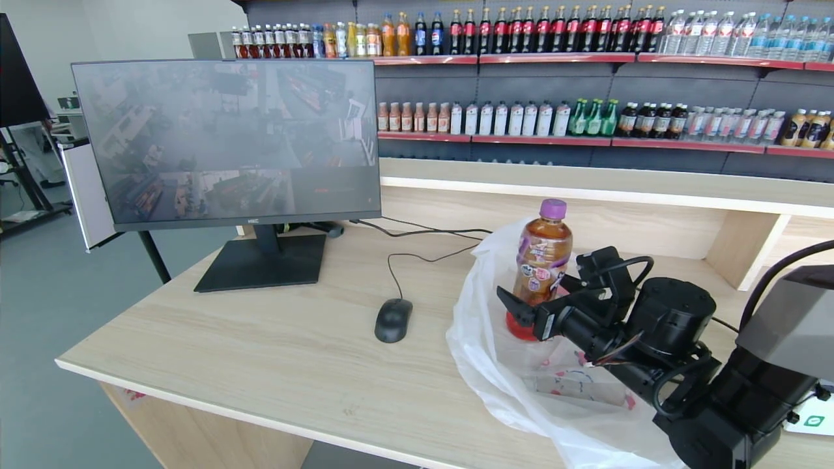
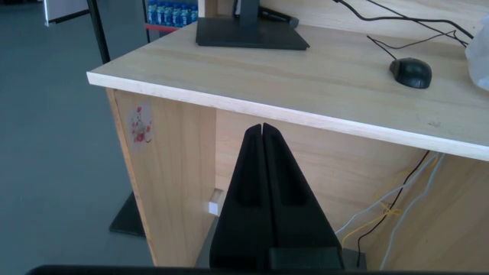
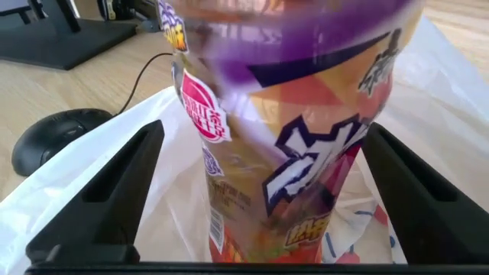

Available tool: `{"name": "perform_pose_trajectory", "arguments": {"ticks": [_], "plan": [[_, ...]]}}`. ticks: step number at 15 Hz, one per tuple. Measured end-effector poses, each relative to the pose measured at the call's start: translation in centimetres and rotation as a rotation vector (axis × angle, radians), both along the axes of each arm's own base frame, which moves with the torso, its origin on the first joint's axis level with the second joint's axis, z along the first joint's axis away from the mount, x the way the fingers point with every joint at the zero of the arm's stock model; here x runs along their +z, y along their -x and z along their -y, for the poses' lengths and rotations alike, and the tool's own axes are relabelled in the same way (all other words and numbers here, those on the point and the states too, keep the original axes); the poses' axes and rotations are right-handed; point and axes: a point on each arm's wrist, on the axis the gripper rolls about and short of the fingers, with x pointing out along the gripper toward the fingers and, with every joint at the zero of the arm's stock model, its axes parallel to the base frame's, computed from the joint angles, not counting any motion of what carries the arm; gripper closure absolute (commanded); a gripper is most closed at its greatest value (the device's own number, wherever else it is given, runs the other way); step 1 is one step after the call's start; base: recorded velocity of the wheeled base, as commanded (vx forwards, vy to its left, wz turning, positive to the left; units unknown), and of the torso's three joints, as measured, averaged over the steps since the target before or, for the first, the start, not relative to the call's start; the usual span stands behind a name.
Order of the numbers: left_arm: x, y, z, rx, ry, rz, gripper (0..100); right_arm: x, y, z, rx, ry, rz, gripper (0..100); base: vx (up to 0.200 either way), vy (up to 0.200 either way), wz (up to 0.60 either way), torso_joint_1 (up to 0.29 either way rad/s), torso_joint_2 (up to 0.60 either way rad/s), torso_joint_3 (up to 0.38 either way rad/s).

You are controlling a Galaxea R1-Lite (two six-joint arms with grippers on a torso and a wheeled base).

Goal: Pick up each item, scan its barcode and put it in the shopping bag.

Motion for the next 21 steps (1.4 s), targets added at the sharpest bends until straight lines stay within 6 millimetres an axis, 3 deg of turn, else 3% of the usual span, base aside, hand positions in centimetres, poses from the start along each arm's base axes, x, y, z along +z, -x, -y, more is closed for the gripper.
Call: {"name": "perform_pose_trajectory", "arguments": {"ticks": [7, 17, 21], "plan": [[0.0, 0.0, 0.0, 0.0, 0.0, 0.0, 100, 2.4, 2.3, 0.1, 0.017, 0.027, 0.073, 0, 0.0, 0.0, 0.0, 0.0, 0.0, 0.0], [0.0, 0.0, 0.0, -0.001, -0.001, 0.0, 100, 5.3, 6.7, 2.2, 0.032, -0.002, 0.128, 0, 0.0, 0.0, 0.0, 0.0, 0.0, 0.0], [0.0, 0.0, 0.0, 0.0, 0.0, -0.001, 100, 5.4, 7.2, 2.5, 0.032, -0.035, 0.109, 0, -0.2, 0.0, 0.0, 0.007, 0.0, 0.002]]}}
